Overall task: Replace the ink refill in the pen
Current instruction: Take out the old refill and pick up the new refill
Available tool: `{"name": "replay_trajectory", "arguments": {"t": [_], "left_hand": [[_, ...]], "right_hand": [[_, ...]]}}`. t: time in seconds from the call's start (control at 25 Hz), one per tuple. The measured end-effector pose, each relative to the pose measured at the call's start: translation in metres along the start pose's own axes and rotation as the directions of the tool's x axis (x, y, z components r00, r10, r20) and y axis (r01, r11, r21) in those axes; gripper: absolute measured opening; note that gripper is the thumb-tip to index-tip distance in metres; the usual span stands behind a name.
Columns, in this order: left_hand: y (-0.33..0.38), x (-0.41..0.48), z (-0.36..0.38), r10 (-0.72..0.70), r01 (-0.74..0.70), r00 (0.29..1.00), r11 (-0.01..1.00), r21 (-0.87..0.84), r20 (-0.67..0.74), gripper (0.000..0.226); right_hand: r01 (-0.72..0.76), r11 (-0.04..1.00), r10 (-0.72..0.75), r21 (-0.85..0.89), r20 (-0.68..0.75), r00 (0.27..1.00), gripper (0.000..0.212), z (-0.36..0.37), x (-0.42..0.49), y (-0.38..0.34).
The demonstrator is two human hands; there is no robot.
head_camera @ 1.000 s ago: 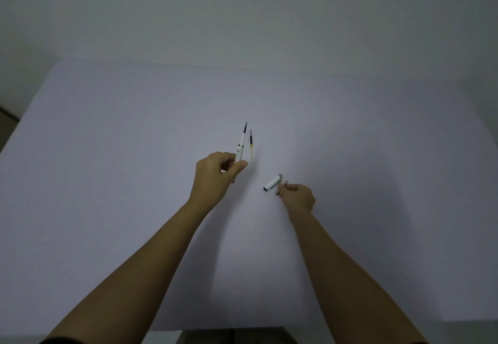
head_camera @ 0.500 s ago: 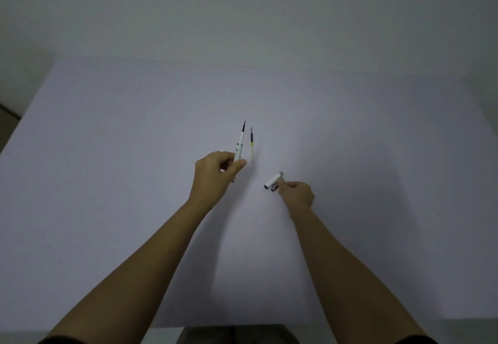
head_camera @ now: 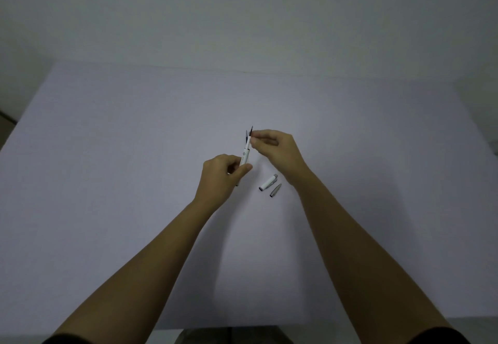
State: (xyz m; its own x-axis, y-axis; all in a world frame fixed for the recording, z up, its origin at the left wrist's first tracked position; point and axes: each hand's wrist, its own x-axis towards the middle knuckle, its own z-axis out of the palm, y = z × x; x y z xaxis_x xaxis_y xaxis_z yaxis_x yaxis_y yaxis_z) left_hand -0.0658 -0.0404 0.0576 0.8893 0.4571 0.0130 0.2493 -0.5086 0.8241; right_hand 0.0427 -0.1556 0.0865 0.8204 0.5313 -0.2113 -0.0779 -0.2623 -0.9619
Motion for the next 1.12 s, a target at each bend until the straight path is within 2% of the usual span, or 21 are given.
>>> {"name": "replay_trajectory", "arguments": {"t": [0.2, 0.32, 0.4, 0.56, 0.76, 0.88, 1.12], "left_hand": [[-0.008, -0.001, 0.004, -0.033, 0.033, 0.999, 0.999, 0.005, 0.034, 0.03], [-0.023, -0.002, 0.006, -0.061, 0.058, 0.996, 0.998, 0.039, 0.071, 0.034], [-0.031, 0.003, 0.005, -0.089, 0.086, 0.994, 0.995, 0.047, 0.07, 0.037], [-0.041, 0.027, 0.0, -0.102, 0.101, 0.995, 0.994, 0.041, 0.014, 0.035], [-0.052, 0.059, -0.004, -0.082, 0.083, 0.996, 0.996, 0.038, -0.033, 0.033], [-0.055, 0.069, -0.001, -0.079, 0.081, 0.996, 0.996, 0.041, -0.042, 0.035], [-0.06, 0.073, 0.005, -0.121, 0.122, 0.992, 0.993, 0.004, -0.034, 0.036]], "right_hand": [[-0.042, 0.984, 0.033, 0.173, 0.055, 0.998, 0.007, 0.003, 0.015, -0.006], [-0.012, 0.961, 0.044, 0.275, -0.113, 0.993, 0.007, -0.001, 0.035, -0.005], [-0.021, 0.965, 0.08, 0.26, -0.218, 0.973, 0.005, -0.005, 0.051, 0.004], [-0.154, 0.988, 0.141, -0.011, -0.341, 0.929, 0.017, 0.002, 0.081, 0.04], [-0.263, 0.899, 0.126, -0.35, -0.369, 0.921, 0.022, 0.014, 0.111, 0.077], [-0.261, 0.858, 0.091, -0.443, -0.37, 0.925, 0.022, 0.021, 0.12, 0.084], [-0.214, 0.839, 0.03, -0.501, -0.349, 0.936, 0.022, 0.023, 0.121, 0.08]]}}
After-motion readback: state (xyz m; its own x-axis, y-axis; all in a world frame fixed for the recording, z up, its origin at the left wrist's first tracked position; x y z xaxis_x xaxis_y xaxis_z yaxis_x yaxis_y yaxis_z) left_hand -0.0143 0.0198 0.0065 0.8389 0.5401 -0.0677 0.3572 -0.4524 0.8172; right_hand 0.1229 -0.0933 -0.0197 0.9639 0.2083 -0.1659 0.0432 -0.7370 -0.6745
